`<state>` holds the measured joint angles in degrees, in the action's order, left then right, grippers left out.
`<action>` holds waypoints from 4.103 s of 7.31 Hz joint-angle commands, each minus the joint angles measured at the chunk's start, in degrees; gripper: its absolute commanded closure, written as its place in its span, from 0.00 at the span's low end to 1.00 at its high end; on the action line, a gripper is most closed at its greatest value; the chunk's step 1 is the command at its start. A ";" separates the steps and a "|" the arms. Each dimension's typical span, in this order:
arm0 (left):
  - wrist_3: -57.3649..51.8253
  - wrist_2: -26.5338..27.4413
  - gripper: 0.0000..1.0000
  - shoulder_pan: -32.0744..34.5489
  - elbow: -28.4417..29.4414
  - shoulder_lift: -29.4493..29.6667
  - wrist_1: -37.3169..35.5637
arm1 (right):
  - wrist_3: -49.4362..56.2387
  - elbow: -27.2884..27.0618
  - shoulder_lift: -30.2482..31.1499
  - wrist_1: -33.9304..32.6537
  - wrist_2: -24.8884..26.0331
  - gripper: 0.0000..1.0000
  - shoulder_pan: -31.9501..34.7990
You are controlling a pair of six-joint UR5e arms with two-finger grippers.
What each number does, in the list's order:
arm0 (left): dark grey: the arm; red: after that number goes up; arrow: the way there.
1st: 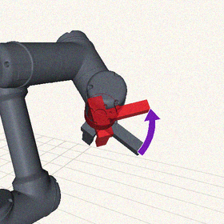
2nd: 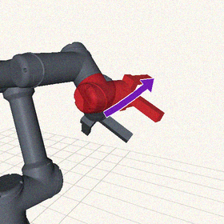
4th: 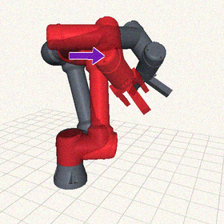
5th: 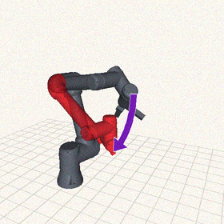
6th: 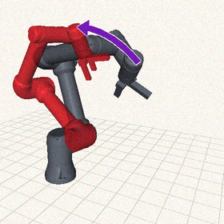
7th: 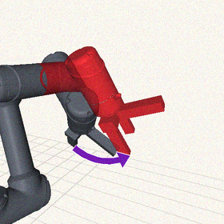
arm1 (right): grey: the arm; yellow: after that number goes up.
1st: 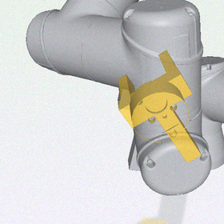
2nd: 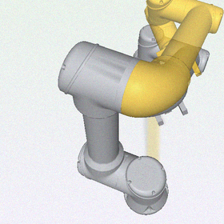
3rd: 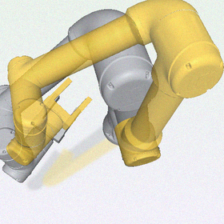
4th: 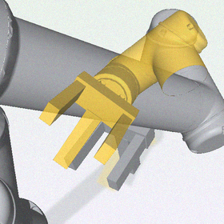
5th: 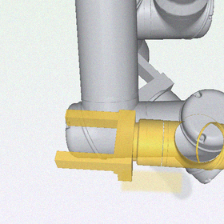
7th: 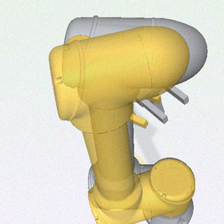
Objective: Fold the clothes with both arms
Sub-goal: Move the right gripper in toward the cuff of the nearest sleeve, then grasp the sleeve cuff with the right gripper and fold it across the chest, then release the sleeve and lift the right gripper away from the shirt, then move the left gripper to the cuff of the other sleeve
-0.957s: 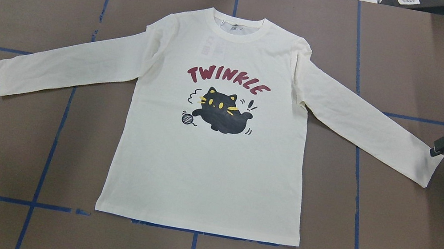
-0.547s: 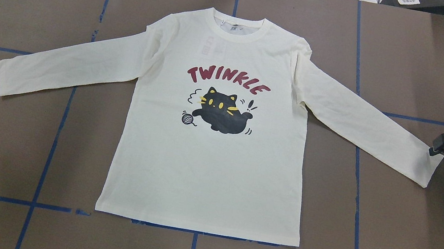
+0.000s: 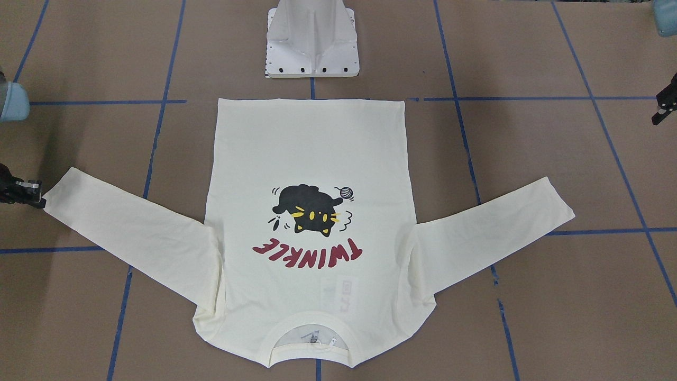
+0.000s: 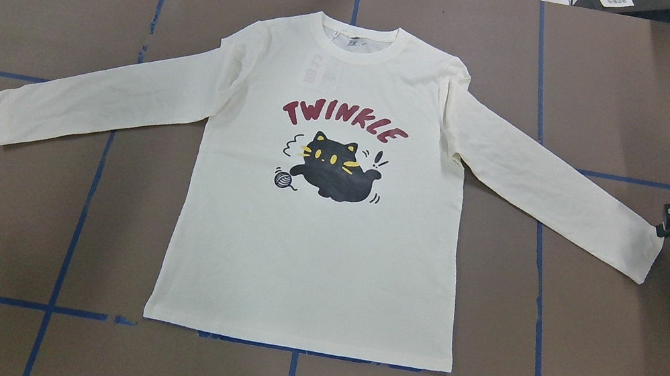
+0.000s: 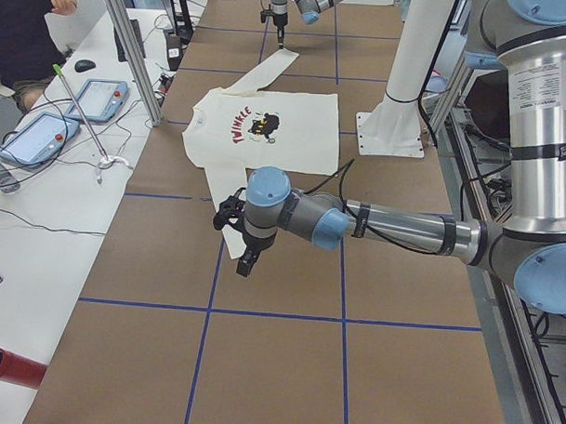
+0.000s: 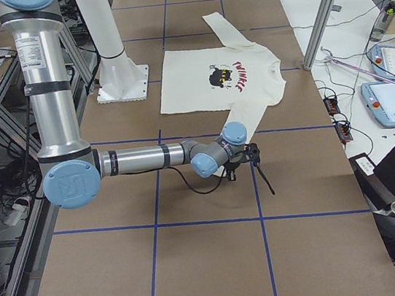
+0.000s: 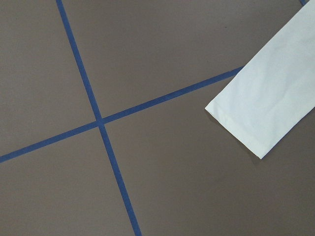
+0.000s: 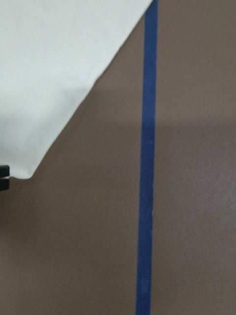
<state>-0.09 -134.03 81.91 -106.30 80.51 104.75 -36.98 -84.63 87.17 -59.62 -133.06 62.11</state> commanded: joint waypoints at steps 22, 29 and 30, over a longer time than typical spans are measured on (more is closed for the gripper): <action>38.23 3.78 0.03 -16.87 15.88 10.93 18.56 | -52.18 0.23 -36.88 -2.08 10.04 0.01 -14.16; 37.80 3.95 0.21 -19.50 31.77 19.69 26.12 | -29.21 -11.61 -12.38 -1.38 -0.10 0.01 -1.21; 37.79 3.87 0.25 -20.21 32.90 20.12 26.12 | -29.03 -11.96 -11.85 -1.38 -0.01 0.01 -1.21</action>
<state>37.76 -130.13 62.65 -74.52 100.20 130.82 -66.50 -96.20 74.35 -61.03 -133.12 60.79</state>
